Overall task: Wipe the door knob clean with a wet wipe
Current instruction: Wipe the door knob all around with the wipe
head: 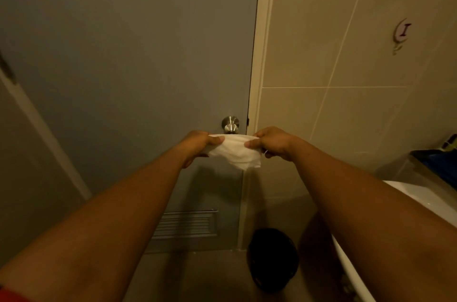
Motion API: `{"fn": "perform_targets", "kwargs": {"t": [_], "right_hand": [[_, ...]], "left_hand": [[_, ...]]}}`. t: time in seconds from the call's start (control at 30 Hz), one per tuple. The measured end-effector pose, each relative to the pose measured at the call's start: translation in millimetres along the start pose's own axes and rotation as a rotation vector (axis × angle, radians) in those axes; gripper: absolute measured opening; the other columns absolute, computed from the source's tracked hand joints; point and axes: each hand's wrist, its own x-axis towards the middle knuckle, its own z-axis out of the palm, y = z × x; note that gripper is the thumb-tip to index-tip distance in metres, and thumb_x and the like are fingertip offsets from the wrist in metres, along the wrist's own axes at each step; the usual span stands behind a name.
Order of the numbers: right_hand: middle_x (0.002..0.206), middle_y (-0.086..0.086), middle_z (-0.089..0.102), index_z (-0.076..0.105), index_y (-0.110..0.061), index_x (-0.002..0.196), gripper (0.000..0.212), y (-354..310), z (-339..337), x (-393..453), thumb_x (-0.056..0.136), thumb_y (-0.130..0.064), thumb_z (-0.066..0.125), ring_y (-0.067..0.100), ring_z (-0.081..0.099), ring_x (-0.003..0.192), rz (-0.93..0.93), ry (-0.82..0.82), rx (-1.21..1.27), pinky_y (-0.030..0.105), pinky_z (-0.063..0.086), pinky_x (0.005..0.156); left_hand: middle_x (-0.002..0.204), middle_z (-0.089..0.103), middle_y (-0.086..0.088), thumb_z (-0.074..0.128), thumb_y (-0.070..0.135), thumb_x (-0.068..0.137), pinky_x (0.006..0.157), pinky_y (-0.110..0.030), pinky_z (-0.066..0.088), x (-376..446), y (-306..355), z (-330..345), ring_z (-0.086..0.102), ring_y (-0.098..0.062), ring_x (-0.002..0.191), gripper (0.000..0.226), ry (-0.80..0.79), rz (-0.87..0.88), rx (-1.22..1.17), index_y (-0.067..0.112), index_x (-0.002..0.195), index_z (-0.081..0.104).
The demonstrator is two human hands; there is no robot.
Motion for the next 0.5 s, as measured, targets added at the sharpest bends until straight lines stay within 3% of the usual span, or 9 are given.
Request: {"fn": "perform_targets", "kwargs": {"t": [0.1, 0.2, 0.27, 0.33, 0.4, 0.5], "right_hand": [[0.079, 0.009, 0.056, 0.069, -0.003, 0.101, 0.031, 1, -1, 33, 0.088, -0.030, 0.070, 0.020, 0.044, 0.065, -0.007, 0.060, 0.004, 0.027, 0.038, 0.052], [0.076, 0.008, 0.057, 0.066, -0.006, 0.087, 0.021, 2, -3, 67, 0.088, -0.026, 0.070, 0.018, 0.046, 0.061, -0.035, 0.163, 0.056, 0.027, 0.038, 0.048], [0.080, 0.010, 0.060, 0.066, -0.008, 0.085, 0.014, 3, -4, 89, 0.087, -0.021, 0.071, 0.020, 0.053, 0.064, -0.039, 0.237, 0.080, 0.028, 0.045, 0.050], [0.084, 0.016, 0.064, 0.064, -0.009, 0.075, 0.013, 6, -3, 111, 0.086, -0.013, 0.071, 0.027, 0.061, 0.069, -0.020, 0.293, 0.140, 0.035, 0.057, 0.057], [0.089, 0.021, 0.068, 0.063, -0.011, 0.069, 0.017, 10, -1, 132, 0.084, -0.010, 0.072, 0.035, 0.067, 0.078, 0.006, 0.346, 0.171, 0.047, 0.061, 0.073], [0.100, 0.021, 0.071, 0.071, -0.007, 0.084, 0.004, 15, 5, 158, 0.081, -0.009, 0.073, 0.038, 0.069, 0.090, 0.014, 0.408, 0.204, 0.049, 0.058, 0.085]], "left_hand": [[0.120, 0.066, -0.015, 0.074, 0.028, 0.081, 0.092, -0.041, 0.055, 28, -3, -3, 0.065, -0.030, 0.101, 0.053, 0.089, -0.006, -0.020, 0.001, 0.125, 0.061], [0.112, 0.065, -0.009, 0.073, 0.033, 0.082, 0.075, -0.032, 0.053, 56, -4, 0, 0.063, -0.018, 0.081, 0.052, 0.176, -0.007, -0.025, 0.006, 0.124, 0.061], [0.117, 0.065, -0.011, 0.071, 0.034, 0.084, 0.075, -0.032, 0.053, 74, -4, 5, 0.063, -0.022, 0.087, 0.052, 0.214, -0.008, -0.026, 0.006, 0.126, 0.060], [0.121, 0.065, -0.013, 0.069, 0.034, 0.086, 0.080, -0.034, 0.055, 91, -2, 11, 0.063, -0.025, 0.093, 0.050, 0.265, -0.018, -0.030, 0.006, 0.127, 0.059], [0.116, 0.065, -0.012, 0.069, 0.030, 0.087, 0.070, -0.029, 0.053, 107, 0, 16, 0.061, -0.022, 0.082, 0.044, 0.320, -0.034, -0.054, 0.007, 0.124, 0.062], [0.109, 0.065, -0.011, 0.069, 0.024, 0.088, 0.060, -0.026, 0.048, 128, -1, 20, 0.059, -0.017, 0.069, 0.040, 0.374, -0.077, -0.094, 0.006, 0.122, 0.063]]}}
